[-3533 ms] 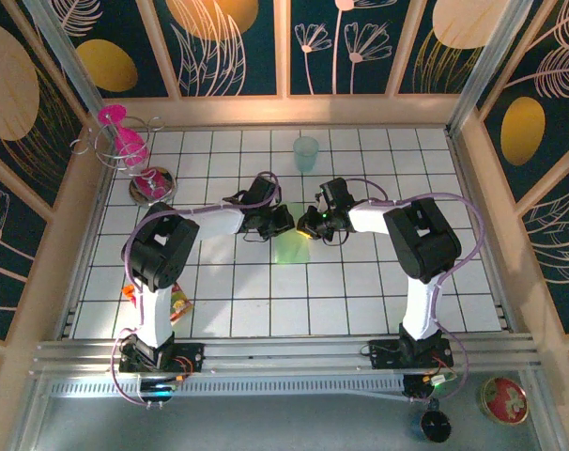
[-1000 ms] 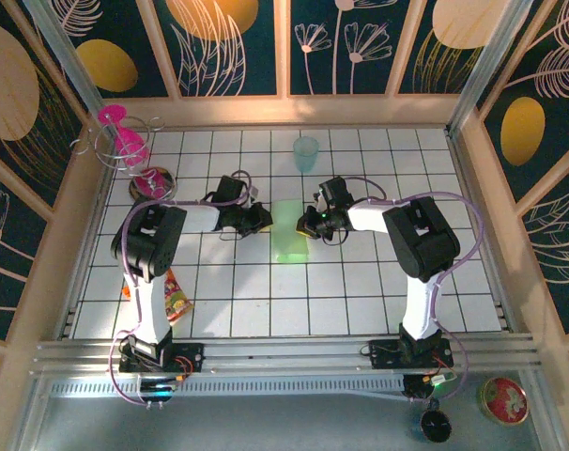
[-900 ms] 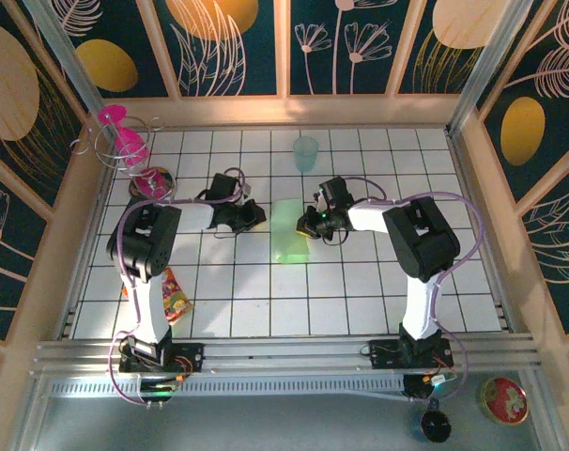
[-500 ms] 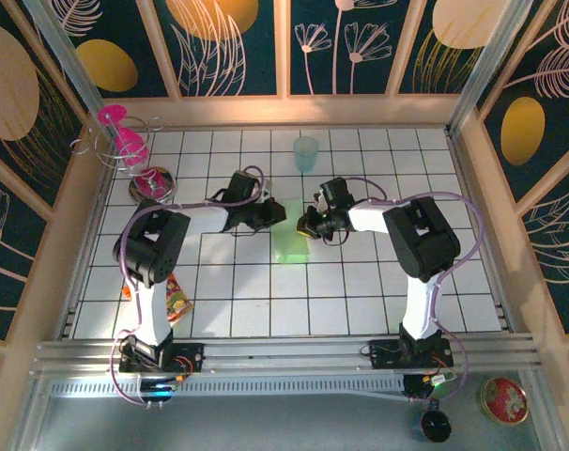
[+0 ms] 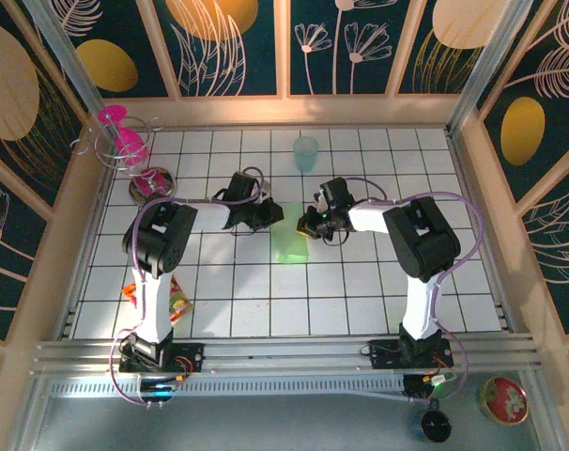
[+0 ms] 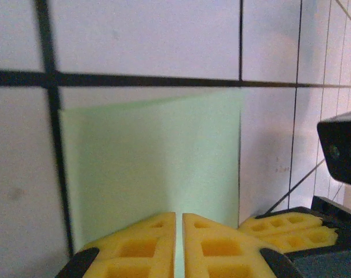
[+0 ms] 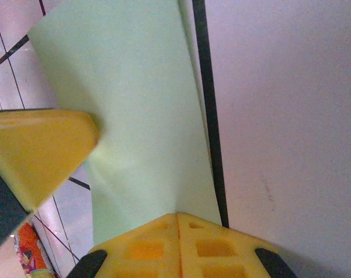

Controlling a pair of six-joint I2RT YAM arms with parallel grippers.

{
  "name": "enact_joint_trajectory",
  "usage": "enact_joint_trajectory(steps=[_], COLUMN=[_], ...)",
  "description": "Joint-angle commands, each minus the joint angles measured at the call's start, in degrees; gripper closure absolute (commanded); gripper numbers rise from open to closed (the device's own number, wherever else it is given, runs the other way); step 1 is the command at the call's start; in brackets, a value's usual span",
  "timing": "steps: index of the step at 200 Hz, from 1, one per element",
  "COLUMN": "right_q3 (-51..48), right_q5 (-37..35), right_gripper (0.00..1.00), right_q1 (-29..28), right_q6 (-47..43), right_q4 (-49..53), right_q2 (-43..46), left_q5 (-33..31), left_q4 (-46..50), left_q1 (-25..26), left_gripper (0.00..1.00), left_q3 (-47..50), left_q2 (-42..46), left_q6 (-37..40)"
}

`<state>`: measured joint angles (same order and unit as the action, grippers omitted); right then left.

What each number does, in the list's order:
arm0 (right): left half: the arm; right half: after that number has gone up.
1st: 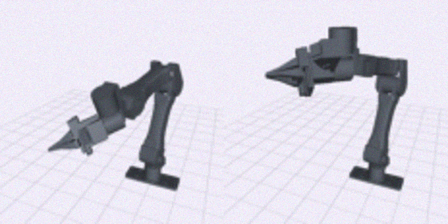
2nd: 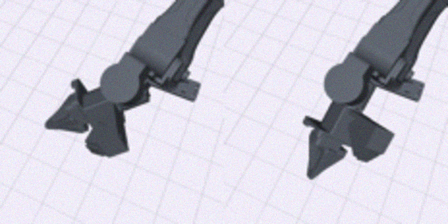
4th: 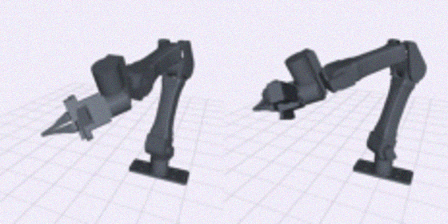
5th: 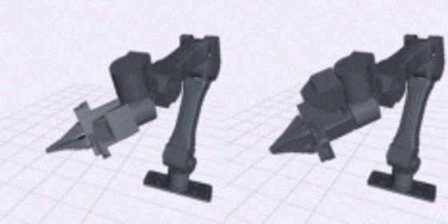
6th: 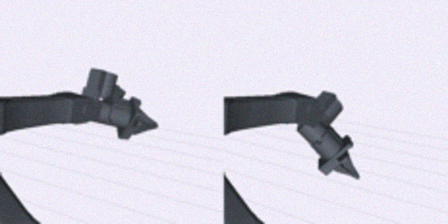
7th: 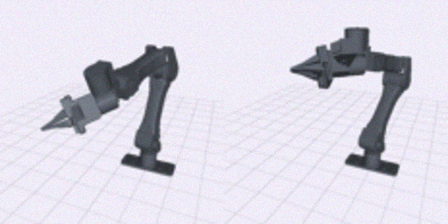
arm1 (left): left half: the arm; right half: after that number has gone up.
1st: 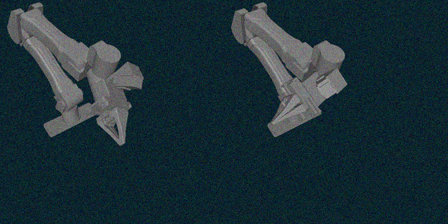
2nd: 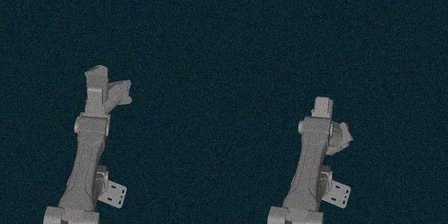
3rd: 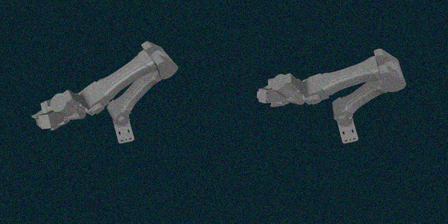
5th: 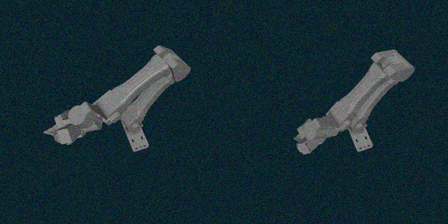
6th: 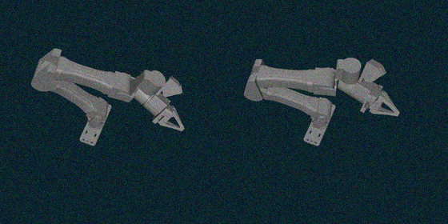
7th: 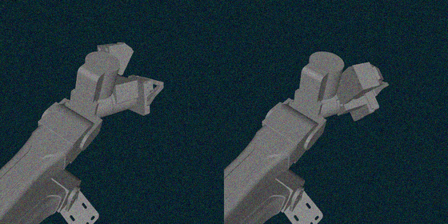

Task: Fold a paper plane with a square sheet of paper (pick it up from the middle)
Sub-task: First fold the square sheet of paper in half at the center of the table.

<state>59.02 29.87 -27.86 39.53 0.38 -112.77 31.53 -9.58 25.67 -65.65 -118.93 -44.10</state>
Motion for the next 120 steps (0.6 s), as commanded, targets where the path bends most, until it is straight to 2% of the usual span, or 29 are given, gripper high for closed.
enact_joint_trajectory(steps=[1, 40, 55, 90, 120], right_q3=[-5.59, -5.51, -5.24, -4.88, -4.8], right_q5=[-9.78, -9.86, -9.91, -10.0, -9.92], right_gripper=[0.92, 0.92, 0.92, 0.92, 0.92], right_q1=[-0.54, -0.45, -0.45, -0.44, -0.46], right_q6=[-0.93, -1.11, -1.35, -1.56, -1.52], right_q4=[12.65, 12.48, 12.76, 13.29, 13.29], right_q2=[-8.01, -8.03, -7.99, -8.08, -8.43], left_q5=[-5.56, -9.04, -8.0, -6.43, -2.86], left_q4=[4.77, 9.02, 9.0, 8.23, 2.14], left_q1=[-5.16, -7.48, -7.22, -2.21, 1.08], left_gripper=[0.88, 0.88, 0.88, 0.88, 0.88], left_q3=[-0.18, -4.16, -5.67, -6.97, -5.73], left_q2=[-1.35, -0.47, 1.32, 3.3, 1.3], left_q6=[4.51, 8.71, 8.29, 6.25, 0.86])
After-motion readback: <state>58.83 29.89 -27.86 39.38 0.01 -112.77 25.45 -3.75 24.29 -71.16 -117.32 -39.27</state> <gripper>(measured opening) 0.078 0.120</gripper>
